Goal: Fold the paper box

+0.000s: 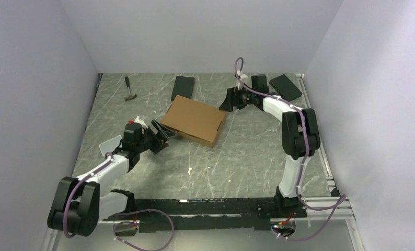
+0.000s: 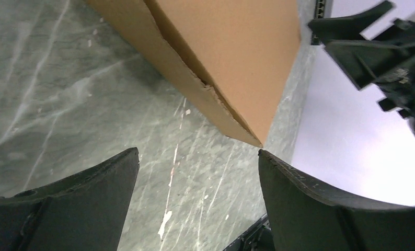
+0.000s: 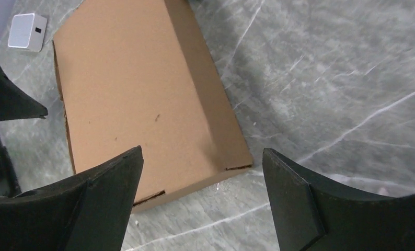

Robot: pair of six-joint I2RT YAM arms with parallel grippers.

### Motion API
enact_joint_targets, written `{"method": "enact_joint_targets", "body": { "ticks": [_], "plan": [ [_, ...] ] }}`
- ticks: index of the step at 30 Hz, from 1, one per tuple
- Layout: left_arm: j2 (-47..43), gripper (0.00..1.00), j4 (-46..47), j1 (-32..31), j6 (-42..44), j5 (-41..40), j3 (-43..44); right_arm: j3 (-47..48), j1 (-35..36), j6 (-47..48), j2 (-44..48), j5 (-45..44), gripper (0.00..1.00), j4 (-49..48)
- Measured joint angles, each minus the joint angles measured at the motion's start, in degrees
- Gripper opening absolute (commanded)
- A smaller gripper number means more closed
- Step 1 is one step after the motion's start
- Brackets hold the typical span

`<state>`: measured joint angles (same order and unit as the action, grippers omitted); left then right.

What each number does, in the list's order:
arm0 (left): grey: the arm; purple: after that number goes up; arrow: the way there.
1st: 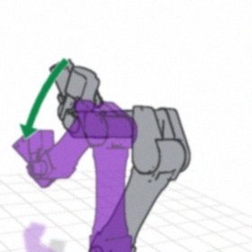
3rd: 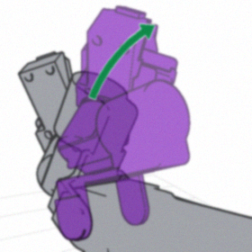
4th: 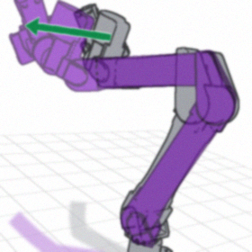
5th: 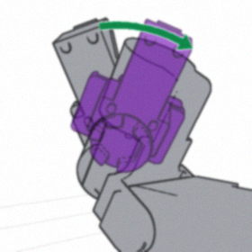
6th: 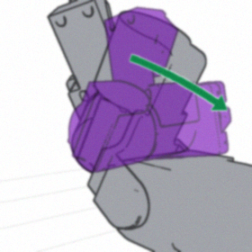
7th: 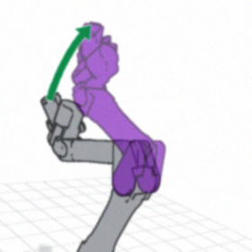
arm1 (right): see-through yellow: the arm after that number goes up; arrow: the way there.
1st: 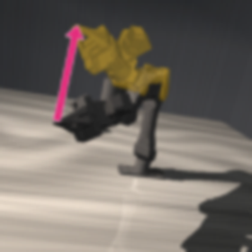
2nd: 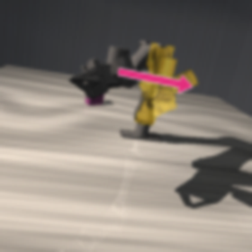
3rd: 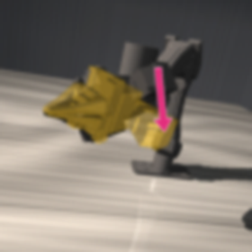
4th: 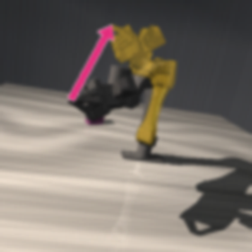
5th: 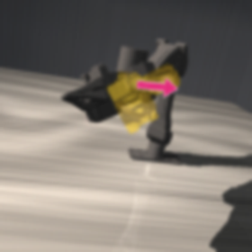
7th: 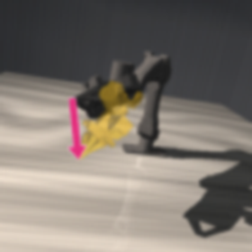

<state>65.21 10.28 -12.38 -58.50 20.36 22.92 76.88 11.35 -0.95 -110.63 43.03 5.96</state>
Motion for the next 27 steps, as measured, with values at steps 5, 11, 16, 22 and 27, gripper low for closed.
{"method": "enact_joint_targets", "body": {
  "ticks": [5, 11, 16, 22, 27],
  "plan": [
    [3.54, 0.94, 7.45, 0.0, -1.73, 2.29, -1.36, 2.8, 0.33, -4.46, -6.58, 1.75, 0.75, 0.24],
    [9.38, 0.99, 14.56, 0.0, -3.37, 2.8, -2.64, 3.52, -0.79, -8.13, -10.62, 5.22, 0.47, 0.2],
    [17.0, 1.0, 22.01, 0.0, -5.92, 3.37, -3.48, 2.73, -2.78, -10.27, -10.99, 9.4, 0.34, -0.96],
    [22.12, 0.99, 31.67, -0.15, -8.94, 4.15, -4.26, -1.4, -4.5, -12.76, -9.94, 11.98, 0.28, -4.07],
    [23.87, 1.0, 33.64, -1.75, -10.23, 3.65, -3.87, -3.52, -5.7, -13.99, -9.25, 13.35, 0.28, -5.07]
  ]
}}
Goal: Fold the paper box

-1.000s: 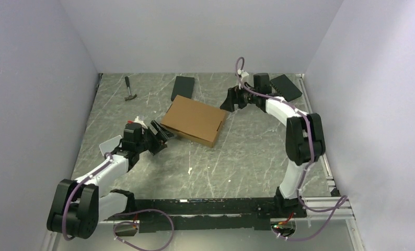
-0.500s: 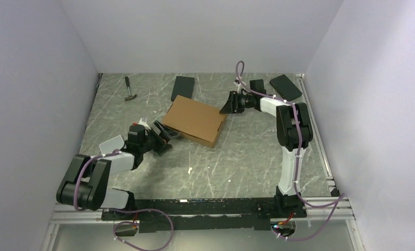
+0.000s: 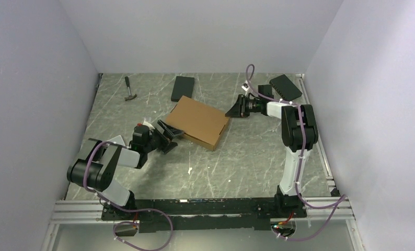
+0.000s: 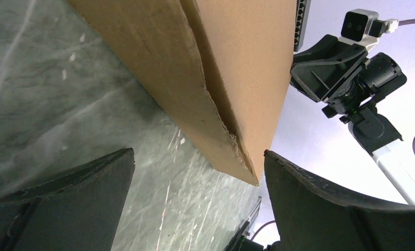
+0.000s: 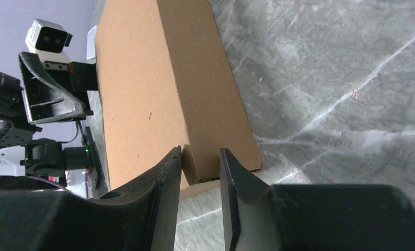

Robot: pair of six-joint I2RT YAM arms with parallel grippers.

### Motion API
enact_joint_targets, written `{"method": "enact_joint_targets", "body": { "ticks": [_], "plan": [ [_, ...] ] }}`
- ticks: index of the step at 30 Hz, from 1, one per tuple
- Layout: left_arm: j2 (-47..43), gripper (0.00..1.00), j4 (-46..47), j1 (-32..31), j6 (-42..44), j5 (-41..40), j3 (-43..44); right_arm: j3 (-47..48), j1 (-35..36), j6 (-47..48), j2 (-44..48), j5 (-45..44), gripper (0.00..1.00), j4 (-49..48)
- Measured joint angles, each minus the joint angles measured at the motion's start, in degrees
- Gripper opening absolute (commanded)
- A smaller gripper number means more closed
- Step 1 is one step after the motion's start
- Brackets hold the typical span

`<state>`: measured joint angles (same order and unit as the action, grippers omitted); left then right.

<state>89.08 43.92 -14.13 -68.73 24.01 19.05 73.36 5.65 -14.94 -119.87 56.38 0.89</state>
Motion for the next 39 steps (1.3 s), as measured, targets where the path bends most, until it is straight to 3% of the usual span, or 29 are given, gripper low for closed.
{"method": "enact_joint_targets", "body": {
  "ticks": [14, 16, 21, 25, 32, 39],
  "plan": [
    [5.7, 0.99, 3.13, -2.95, -1.81, -1.92, 4.07, -8.76, 0.72, 5.05, 7.39, 1.77, 0.37, 4.68],
    [5.55, 0.99, 2.82, -2.99, -1.44, -2.23, 4.07, -10.34, 1.92, 6.29, 8.92, 1.49, 0.43, 6.32],
    [1.7, 1.0, -2.16, -3.06, 1.16, -3.65, 3.65, -10.93, 3.1, 9.31, 11.23, -1.99, 0.75, 10.21],
    [-2.47, 0.99, -7.26, -3.1, 3.85, -4.39, 2.64, -7.04, 3.93, 11.34, 10.67, -3.5, 0.8, 13.62],
    [-5.84, 1.0, -11.47, -3.1, 6.86, -4.22, 1.81, 7.1, 8.31, 13.6, 1.44, -3.54, 0.75, 15.74],
    [-5.84, 1.0, -11.72, -3.1, 8.15, -2.91, 1.86, 5.99, 9.25, 11.56, -1.51, -0.57, 0.38, 15.28]
  ]
}}
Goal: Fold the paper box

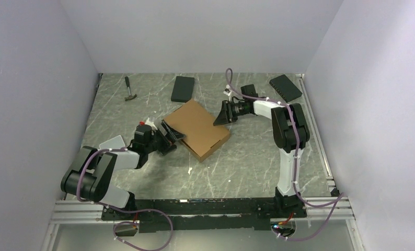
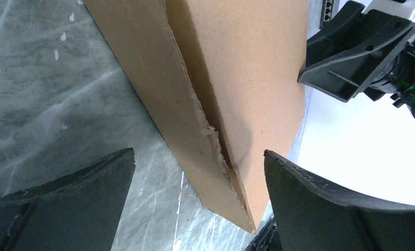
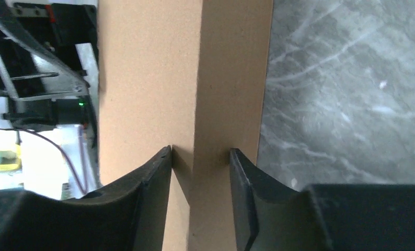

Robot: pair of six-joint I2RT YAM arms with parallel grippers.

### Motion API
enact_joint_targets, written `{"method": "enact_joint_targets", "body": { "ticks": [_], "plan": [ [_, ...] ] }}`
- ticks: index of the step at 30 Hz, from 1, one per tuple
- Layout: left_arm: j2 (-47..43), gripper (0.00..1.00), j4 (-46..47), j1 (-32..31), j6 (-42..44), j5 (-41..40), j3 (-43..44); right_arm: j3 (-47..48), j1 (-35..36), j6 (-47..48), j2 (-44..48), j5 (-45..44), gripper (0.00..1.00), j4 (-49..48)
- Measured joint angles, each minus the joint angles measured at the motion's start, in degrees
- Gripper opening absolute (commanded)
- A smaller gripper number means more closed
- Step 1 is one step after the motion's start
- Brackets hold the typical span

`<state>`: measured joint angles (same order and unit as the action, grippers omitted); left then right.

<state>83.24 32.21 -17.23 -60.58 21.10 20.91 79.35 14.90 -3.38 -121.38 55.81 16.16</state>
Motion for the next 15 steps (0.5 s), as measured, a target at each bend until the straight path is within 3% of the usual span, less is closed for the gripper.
{"method": "enact_joint_targets", "body": {
  "ticks": [4, 15],
  "plan": [
    [1.86, 1.0, 2.95, 0.02, -0.09, 1.38, -0.07, -3.96, -3.21, -4.37, 0.24, 4.28, 0.31, -3.96],
    [11.45, 1.0, 19.58, 0.44, -3.8, 6.6, -0.9, -8.22, -7.48, -8.48, 0.24, 9.29, 0.3, -7.67]
  ]
}}
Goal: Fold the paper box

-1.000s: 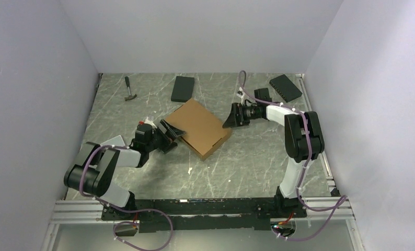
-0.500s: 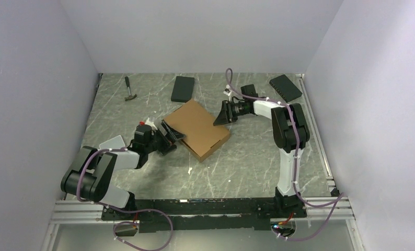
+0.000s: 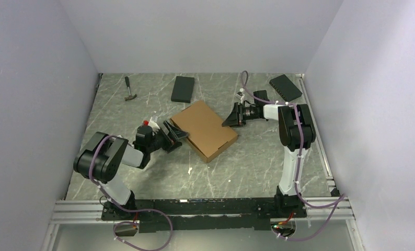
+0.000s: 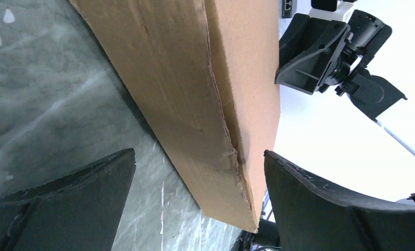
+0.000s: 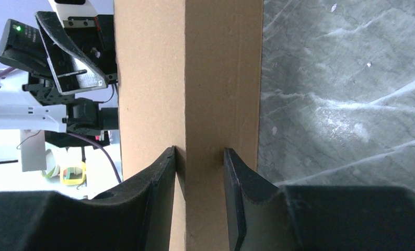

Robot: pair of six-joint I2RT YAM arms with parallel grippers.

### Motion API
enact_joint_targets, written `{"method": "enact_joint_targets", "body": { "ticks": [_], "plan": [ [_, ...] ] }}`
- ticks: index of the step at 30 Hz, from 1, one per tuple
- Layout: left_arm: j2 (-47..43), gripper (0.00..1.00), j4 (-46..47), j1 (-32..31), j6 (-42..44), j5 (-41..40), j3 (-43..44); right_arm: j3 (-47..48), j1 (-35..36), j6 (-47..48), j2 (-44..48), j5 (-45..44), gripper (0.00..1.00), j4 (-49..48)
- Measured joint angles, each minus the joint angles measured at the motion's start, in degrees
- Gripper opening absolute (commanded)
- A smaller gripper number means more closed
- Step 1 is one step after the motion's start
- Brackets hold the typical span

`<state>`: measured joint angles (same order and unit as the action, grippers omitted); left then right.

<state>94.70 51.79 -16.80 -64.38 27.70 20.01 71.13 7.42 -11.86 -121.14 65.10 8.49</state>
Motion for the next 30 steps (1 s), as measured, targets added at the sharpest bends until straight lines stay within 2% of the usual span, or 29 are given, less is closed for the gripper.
{"method": "enact_joint_targets", "body": {
  "ticks": [11, 20, 27, 30],
  "plan": [
    [5.55, 1.0, 7.02, -0.11, -3.54, 0.98, 1.46, -0.66, -0.52, -2.32, -0.81, 1.68, 0.3, -2.43],
    [13.25, 0.99, 20.44, -1.42, -9.49, 0.37, 2.14, -0.66, -1.57, -3.17, -1.6, 3.32, 0.27, -2.51],
    [13.57, 0.99, 19.85, -2.84, -9.9, -1.07, 3.15, -0.81, -2.51, -3.39, -1.97, 4.46, 0.28, -2.1],
    [13.18, 0.94, 16.0, -3.72, -9.51, -1.73, 5.22, -0.79, -2.47, -3.28, -1.97, 4.5, 0.3, -1.99]
  ]
}}
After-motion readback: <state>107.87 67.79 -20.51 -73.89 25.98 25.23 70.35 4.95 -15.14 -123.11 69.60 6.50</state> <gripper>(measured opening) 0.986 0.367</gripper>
